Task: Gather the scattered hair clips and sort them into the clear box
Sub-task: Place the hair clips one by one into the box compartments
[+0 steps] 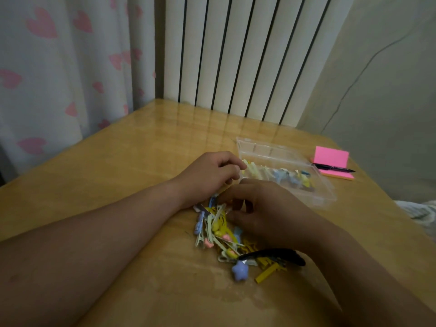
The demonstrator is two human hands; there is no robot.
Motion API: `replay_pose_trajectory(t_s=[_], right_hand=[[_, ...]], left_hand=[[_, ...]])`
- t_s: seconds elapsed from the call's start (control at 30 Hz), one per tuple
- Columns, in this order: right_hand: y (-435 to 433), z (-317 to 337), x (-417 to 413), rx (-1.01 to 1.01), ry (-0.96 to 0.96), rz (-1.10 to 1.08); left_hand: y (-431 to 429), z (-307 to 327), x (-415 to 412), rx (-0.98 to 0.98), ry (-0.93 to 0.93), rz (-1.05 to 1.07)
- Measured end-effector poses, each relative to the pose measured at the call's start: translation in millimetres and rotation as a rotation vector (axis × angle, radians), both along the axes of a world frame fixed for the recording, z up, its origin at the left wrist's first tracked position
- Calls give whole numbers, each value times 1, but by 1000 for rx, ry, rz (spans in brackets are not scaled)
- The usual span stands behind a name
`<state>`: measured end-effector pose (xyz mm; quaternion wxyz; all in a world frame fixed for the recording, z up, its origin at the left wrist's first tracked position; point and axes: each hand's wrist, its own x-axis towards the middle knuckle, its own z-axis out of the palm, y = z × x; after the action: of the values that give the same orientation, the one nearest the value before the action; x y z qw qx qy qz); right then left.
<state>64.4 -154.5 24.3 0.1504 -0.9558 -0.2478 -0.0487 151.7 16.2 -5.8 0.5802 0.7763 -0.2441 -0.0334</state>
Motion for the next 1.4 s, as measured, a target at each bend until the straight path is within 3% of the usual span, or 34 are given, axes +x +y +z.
replay_pose_trajectory(t_s=[0.4,0.6,0.7,1.07,1.4], right_hand=[[-11,1,3,108,-27,8],[-49,23,6,479,-159,-287],[-64,21,14,569,-226,-446],[-83,8,18,183,-183,-584],[-80,7,24,219,19,-666]], left_hand=[[1,1,1,13,7,9],[1,3,0,29,10,20],[1,1,0,48,13,15],[1,1,-2,73,-14,18],[0,0,-1,82,-38,16]])
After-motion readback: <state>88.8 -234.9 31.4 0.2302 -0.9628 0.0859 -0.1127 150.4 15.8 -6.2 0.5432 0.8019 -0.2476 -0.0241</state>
